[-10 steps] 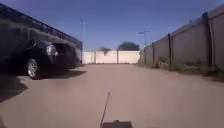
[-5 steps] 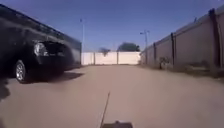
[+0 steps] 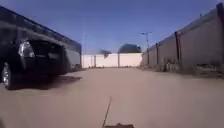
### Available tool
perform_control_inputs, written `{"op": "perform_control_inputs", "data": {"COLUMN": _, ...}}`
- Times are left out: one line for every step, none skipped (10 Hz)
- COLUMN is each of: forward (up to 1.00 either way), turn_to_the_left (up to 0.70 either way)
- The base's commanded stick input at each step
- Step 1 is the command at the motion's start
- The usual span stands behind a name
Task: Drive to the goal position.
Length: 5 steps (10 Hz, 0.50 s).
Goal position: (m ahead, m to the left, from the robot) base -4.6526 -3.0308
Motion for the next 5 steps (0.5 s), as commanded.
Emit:
{"op": "perform_control_inputs", "data": {"forward": 0.0, "turn_to_the_left": 0.0}}
{"op": "perform_control_inputs", "data": {"forward": 0.0, "turn_to_the_left": 0.0}}
{"op": "perform_control_inputs", "data": {"forward": 0.0, "turn_to_the_left": 0.0}}
{"op": "perform_control_inputs", "data": {"forward": 0.0, "turn_to_the_left": 0.0}}
{"op": "perform_control_inputs", "data": {"forward": 0.0, "turn_to_the_left": 0.0}}
